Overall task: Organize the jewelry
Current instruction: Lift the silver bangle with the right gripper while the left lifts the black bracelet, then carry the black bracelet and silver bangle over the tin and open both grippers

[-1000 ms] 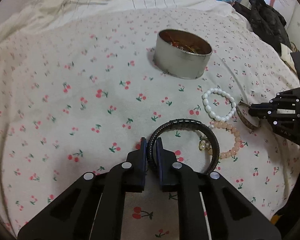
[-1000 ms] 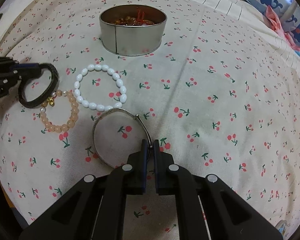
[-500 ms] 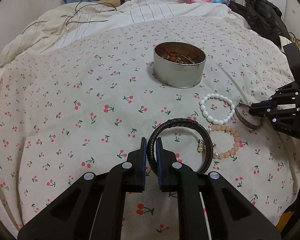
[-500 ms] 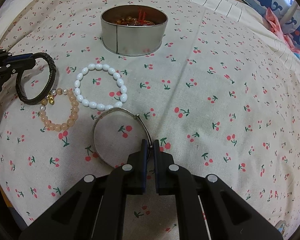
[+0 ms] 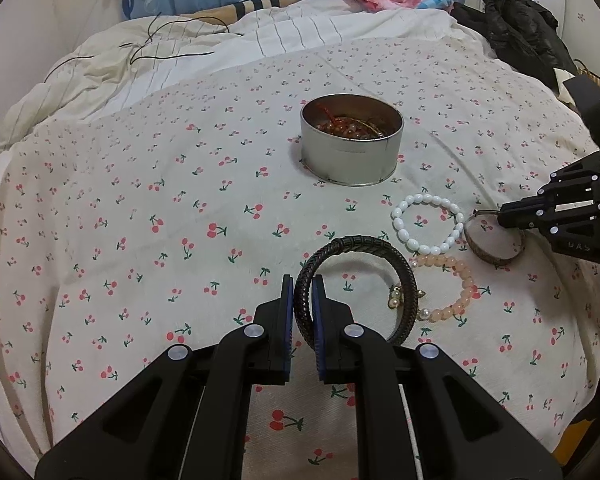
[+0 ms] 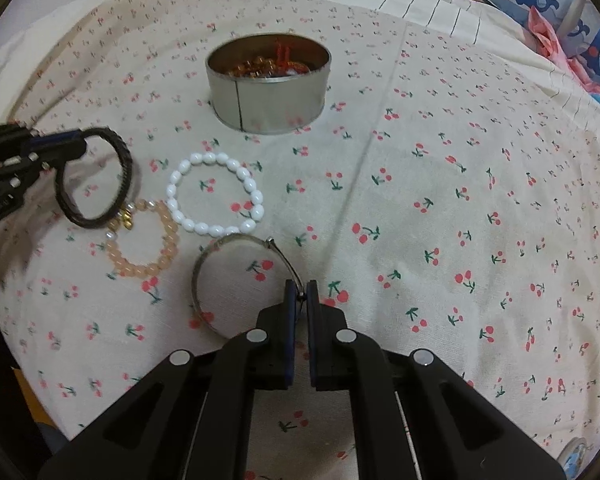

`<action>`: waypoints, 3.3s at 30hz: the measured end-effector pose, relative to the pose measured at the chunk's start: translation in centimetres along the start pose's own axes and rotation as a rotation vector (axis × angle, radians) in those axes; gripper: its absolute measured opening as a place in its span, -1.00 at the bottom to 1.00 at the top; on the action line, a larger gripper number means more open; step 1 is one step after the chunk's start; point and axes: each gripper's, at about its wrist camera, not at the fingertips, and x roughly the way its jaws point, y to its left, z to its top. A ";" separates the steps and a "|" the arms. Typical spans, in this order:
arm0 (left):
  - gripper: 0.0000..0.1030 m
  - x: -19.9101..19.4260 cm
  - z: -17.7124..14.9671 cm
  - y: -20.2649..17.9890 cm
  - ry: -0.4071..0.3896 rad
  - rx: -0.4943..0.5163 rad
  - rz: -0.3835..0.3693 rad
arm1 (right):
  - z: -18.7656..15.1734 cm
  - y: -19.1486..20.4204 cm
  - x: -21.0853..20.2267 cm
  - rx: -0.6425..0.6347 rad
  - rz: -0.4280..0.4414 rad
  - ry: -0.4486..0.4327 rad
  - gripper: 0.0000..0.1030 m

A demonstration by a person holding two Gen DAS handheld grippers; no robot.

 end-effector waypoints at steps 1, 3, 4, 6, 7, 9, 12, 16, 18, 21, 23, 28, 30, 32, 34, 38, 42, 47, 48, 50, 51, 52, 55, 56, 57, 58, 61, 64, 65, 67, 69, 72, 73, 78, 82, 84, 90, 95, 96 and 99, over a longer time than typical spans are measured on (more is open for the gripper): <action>-0.84 0.0 0.0 0.0 -0.002 0.000 0.000 | 0.1 0.0 -0.3 0.006 0.013 -0.009 -0.89; -0.84 -0.1 0.1 0.0 -0.005 0.000 0.001 | 0.3 0.0 -0.7 0.013 0.030 -0.023 -0.89; -0.84 -0.2 0.1 0.0 -0.006 0.001 0.002 | 0.4 0.0 -0.9 0.016 0.037 -0.028 -0.89; -0.84 -0.2 0.2 0.0 -0.009 0.001 0.001 | 0.6 0.0 -1.3 0.026 0.055 -0.042 -0.88; -0.84 -0.2 0.2 0.0 -0.010 0.001 -0.001 | 0.7 0.1 -1.5 0.028 0.058 -0.046 -0.88; -0.84 -0.3 0.3 0.0 -0.010 -0.009 -0.011 | 0.7 0.0 -1.8 0.037 0.066 -0.055 -0.88; -0.84 0.0 0.3 0.5 -0.002 -0.029 -0.023 | 1.0 -0.5 -2.2 0.045 0.062 -0.068 -0.88; -0.84 0.8 0.1 1.6 0.031 -0.078 -0.057 | 0.8 -0.8 -1.9 0.044 0.032 -0.057 -0.88; -0.84 1.2 0.0 1.8 0.046 -0.092 -0.065 | 0.7 -0.9 -1.7 0.042 0.032 -0.049 -0.88; -0.84 1.4 -0.2 2.0 0.052 -0.102 -0.071 | 0.6 -0.8 -1.6 0.038 0.034 -0.046 -0.88; -0.84 1.4 -0.2 2.0 0.048 -0.112 -0.081 | 0.6 -0.8 -1.6 0.039 0.036 -0.051 -0.88; -0.84 1.5 -0.2 2.2 0.052 -0.125 -0.087 | 0.6 -0.8 -1.7 0.048 0.031 -0.056 -0.88; -0.84 1.4 -0.1 2.3 0.049 -0.133 -0.092 | 0.7 -0.9 -1.9 0.055 0.034 -0.064 -0.88; -0.84 1.2 0.0 2.6 0.042 -0.153 -0.115 | 0.9 -1.1 -2.2 0.066 0.048 -0.075 -0.88; -0.84 0.9 0.2 2.7 0.033 -0.162 -0.121 | 1.1 -1.1 -2.6 0.072 0.052 -0.087 -0.88; -0.84 0.8 0.5 2.8 0.028 -0.173 -0.132 | 1.4 -1.2 -3.0 0.084 0.066 -0.103 -0.88; -0.84 0.7 0.8 2.5 0.022 -0.176 -0.141 | 1.6 -1.5 -3.3 0.099 0.073 -0.118 -0.88; -0.84 0.5 1.6 2.2 0.005 -0.184 -0.155 | 1.9 -2.0 -3.8 0.122 0.064 -0.144 -0.88; -0.84 0.4 1.9 2.0 -0.001 -0.183 -0.158 | 2.0 -2.1 -4.0 0.129 0.062 -0.152 -0.88; -0.84 0.1 2.3 1.7 -0.013 -0.178 -0.161 | 2.2 -2.4 -4.2 0.138 0.062 -0.166 -0.88; -0.84 0.0 2.5 1.5 -0.018 -0.174 -0.161 | 2.3 -2.4 -4.3 0.141 0.061 -0.170 -0.88; -0.84 0.0 2.6 1.4 -0.021 -0.172 -0.159 | 2.4 -2.6 -4.4 0.150 0.058 -0.179 -0.88; -0.84 -0.1 3.0 1.1 -0.029 -0.166 -0.158 | 2.7 -3.0 -4.7 0.166 0.061 -0.197 -0.87; -0.84 -0.1 3.1 1.1 -0.031 -0.164 -0.157 | 2.8 -3.1 -4.8 0.171 0.061 -0.206 -0.87; -0.84 -0.1 3.2 1.0 -0.034 -0.161 -0.156 | 2.9 -3.2 -4.9 0.177 0.064 -0.212 -0.87; -0.84 -0.2 3.4 0.9 -0.037 -0.157 -0.153 | 3.0 -3.3 -4.9 0.183 0.066 -0.218 -0.86; -0.84 -0.3 3.8 0.7 -0.048 -0.152 -0.158 | 3.4 -3.3 -5.2 0.187 0.073 -0.240 -0.86; -0.84 -0.5 4.2 0.4 -0.056 -0.144 -0.148 | 3.7 -3.5 -5.3 0.201 0.077 -0.257 -0.85; -0.84 -0.5 4.3 0.3 -0.058 -0.141 -0.147 | 3.7 -3.5 -5.3 0.203 0.080 -0.263 -0.85; -0.84 -0.4 4.5 0.2 -0.060 -0.140 -0.147 | 3.9 -3.8 -5.4 0.216 0.087 -0.278 -0.85; -0.84 -0.3 4.6 0.2 -0.061 -0.139 -0.147 | 4.1 -4.0 -5.3 0.225 0.094 -0.280 -0.85; -0.84 -0.3 4.8 0.2 -0.064 -0.141 -0.148 | 4.2 -4.3 -5.2 0.234 0.102 -0.285 -0.85; -0.84 -0.3 4.9 0.2 -0.065 -0.141 -0.148 | 4.2 -4.3 -5.2 0.238 0.105 -0.285 -0.85; -0.84 -0.3 5.2 0.0 -0.075 -0.143 -0.150 | 4.4 -4.9 -5.2 0.260 0.117 -0.303 -0.85; -0.84 -0.5 5.8 0.1 -0.093 -0.155 -0.156 | 4.7 -5.2 -5.7 0.283 0.129 -0.339 -0.85; -0.84 -0.5 6.2 0.3 -0.102 -0.168 -0.157 | 5.0 -5.4 -5.9 0.301 0.136 -0.361 -0.85; -0.84 0.5 8.4 2.2 -0.125 -0.258 -0.171 | 6.2 -6.6 -6.6 0.376 0.141 -0.446 -0.85; -0.84 3.0 10.3 2.7 -0.116 -0.316 -0.185 | 7.4 -7.0 -5.9 0.419 0.147 -0.468 -0.85; -0.84 3.6 10.5 2.6 -0.107 -0.317 -0.179 | 7.7 -6.9 -5.6 0.419 0.150 -0.464 -0.85; -0.83 5.2 11.6 2.7 -0.089 -0.319 -0.165 | 8.3 -6.3 -4.8 0.420 0.169 -0.461 -0.85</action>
